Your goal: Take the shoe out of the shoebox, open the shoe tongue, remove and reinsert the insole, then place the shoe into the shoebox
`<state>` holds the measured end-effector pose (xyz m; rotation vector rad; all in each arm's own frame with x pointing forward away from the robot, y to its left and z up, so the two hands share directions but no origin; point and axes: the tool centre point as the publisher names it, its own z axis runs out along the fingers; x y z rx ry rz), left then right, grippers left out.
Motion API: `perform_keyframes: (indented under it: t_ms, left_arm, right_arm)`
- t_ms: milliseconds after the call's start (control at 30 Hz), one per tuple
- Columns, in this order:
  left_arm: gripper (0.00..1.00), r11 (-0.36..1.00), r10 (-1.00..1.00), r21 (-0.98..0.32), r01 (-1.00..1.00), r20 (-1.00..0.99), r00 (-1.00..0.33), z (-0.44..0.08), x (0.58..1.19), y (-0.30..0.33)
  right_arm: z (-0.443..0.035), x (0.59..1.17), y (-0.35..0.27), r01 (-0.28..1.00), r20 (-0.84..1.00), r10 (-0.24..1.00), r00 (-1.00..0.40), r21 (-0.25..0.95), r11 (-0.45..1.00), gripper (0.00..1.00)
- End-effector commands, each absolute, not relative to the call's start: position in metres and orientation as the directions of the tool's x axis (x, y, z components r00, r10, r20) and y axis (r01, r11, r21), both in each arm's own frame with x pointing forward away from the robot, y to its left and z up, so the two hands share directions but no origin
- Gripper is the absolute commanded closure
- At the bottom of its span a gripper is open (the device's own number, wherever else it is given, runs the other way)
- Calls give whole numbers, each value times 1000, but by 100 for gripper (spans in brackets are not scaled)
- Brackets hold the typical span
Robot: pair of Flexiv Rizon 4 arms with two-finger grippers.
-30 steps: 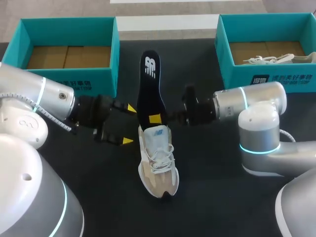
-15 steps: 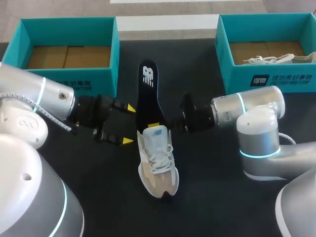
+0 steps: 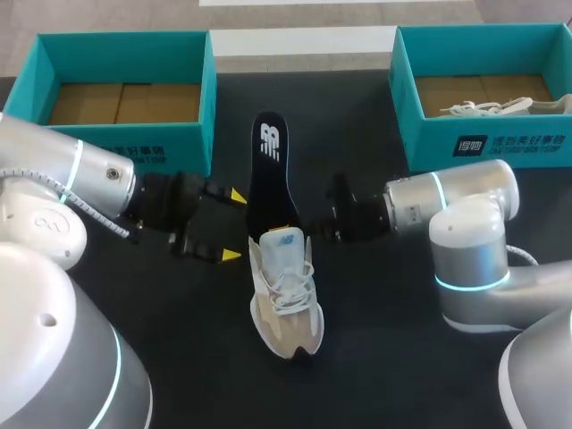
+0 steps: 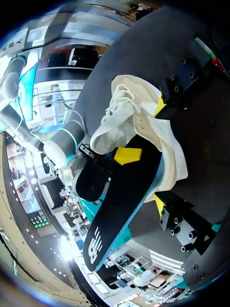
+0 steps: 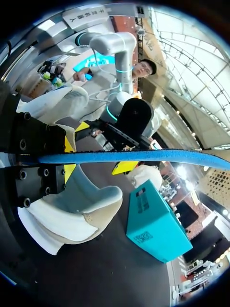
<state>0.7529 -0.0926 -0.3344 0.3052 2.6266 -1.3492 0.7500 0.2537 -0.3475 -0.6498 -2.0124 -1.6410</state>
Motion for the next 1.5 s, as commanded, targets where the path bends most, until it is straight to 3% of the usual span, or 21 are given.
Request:
perform_keyframes:
  t_ms: [33,100,233,533,633,700,1500]
  left_arm:
    - [0,572,103,-779,259,-244,-964,-334,752,-93]
    - [0,572,103,-779,259,-244,-964,-334,752,-93]
    - [0,572,103,-779,259,-244,-964,-334,752,-93]
    - [0,572,103,-779,259,-244,-964,-334,752,-93]
    - [0,572,103,-779,259,-244,-964,-334,752,-93]
    - [0,572,103,-779,259,-244,-964,-334,752,-93]
    - [0,572,103,-779,259,-244,-964,-334,752,-93]
  right_arm:
    - [-348,748,255,616,613,75,-786,769,172,97]
    - [-346,749,255,611,608,76,-790,772,174,88]
    - [-342,750,256,600,597,78,-799,780,179,90]
    - [-330,759,257,576,574,73,-816,792,203,84]
    - [-329,760,257,572,571,72,-818,794,206,87]
    - [-332,761,258,573,572,70,-817,793,205,100]
    - [-349,749,264,575,567,97,-818,800,173,100]
